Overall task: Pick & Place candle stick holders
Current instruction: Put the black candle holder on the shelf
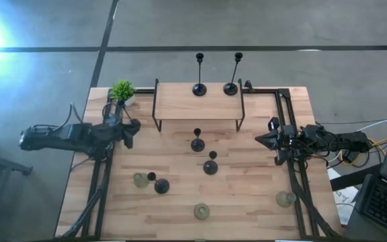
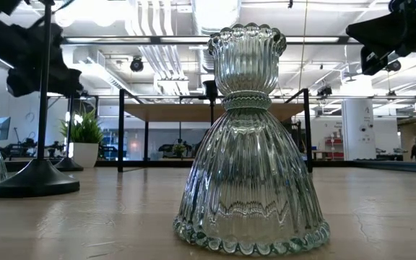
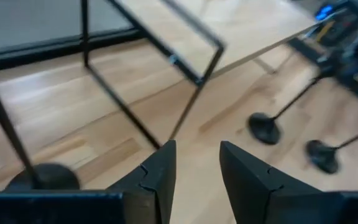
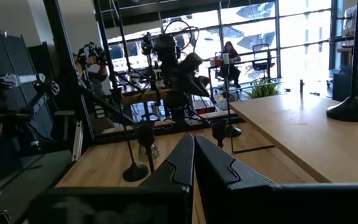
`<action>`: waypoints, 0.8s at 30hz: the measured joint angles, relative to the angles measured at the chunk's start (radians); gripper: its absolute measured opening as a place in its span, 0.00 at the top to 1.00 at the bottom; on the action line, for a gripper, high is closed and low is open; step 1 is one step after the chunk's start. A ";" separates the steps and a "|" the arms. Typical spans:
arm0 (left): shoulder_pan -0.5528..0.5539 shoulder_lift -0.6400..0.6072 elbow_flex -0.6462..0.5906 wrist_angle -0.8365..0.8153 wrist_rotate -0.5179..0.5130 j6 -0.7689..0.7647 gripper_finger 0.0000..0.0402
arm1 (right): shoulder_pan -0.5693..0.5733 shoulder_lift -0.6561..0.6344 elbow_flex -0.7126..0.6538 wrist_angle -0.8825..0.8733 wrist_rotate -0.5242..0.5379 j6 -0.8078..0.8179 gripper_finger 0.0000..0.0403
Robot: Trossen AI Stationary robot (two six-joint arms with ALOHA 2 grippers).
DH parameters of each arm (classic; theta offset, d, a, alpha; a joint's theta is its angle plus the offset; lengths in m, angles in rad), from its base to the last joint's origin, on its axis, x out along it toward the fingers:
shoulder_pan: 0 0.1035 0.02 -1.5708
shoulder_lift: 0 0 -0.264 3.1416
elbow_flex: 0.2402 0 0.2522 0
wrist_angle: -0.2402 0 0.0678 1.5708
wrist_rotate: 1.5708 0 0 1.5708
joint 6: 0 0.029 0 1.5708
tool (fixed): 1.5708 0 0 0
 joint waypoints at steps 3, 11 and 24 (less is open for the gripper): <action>-0.001 0.069 0.040 -0.097 -0.034 -0.072 0.71 | 0.000 0.000 0.000 0.000 0.000 0.002 0.98; -0.006 0.182 0.160 -0.335 -0.121 -0.299 0.74 | 0.000 0.000 0.000 0.000 0.000 0.000 0.98; -0.005 0.214 0.161 -0.428 -0.216 -0.498 0.75 | 0.000 0.000 0.000 0.000 0.000 0.001 0.98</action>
